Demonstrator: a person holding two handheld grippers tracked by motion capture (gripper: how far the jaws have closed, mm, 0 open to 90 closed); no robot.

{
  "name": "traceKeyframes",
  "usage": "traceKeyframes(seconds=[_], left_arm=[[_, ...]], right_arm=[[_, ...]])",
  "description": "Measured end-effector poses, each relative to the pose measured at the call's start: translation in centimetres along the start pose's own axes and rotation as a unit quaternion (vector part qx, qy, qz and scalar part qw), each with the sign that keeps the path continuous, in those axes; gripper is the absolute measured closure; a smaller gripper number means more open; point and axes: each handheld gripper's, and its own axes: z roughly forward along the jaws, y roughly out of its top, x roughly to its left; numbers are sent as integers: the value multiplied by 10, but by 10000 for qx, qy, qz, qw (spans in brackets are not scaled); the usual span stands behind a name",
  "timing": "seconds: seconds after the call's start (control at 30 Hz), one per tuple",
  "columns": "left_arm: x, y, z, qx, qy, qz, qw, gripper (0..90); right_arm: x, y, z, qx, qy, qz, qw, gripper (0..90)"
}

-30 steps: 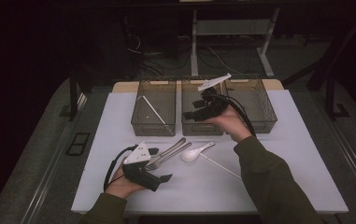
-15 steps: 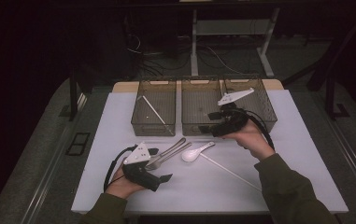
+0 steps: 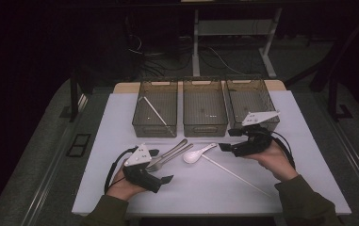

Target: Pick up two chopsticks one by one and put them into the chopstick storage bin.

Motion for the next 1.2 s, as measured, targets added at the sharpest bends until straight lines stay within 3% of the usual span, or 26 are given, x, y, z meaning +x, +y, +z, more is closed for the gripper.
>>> traceKeyframes(seconds=[0.17,0.2,0.3,0.33,0.4,0.73,0.97,1.2], left_arm=[[0,0,0,20,5,20,10000,0],[0,-1,1,24,-3,12,10000,0],[0,-1,1,58,-12,13,10000,0],[1,-1,1,45,-11,2,10000,0],[1,-1,1,46,-9,4,10000,0],[0,-1,1,50,10,-3,10000,0],[0,-1,2,88,28,-8,10000,0],[0,-1,2,78,15,-12,10000,0]], right_arm=[[0,-19,-8,60,-25,99,9999,355],[1,-27,-12,87,-81,178,9998,411],[3,-35,-15,127,-102,141,9998,439],[5,-42,-17,162,-119,108,9997,495],[6,-49,-19,181,-125,123,9997,525],[9,-73,-24,326,-103,236,9991,611],[11,-85,-18,595,-57,245,9979,681],[13,-88,-4,903,-92,103,9958,732]])
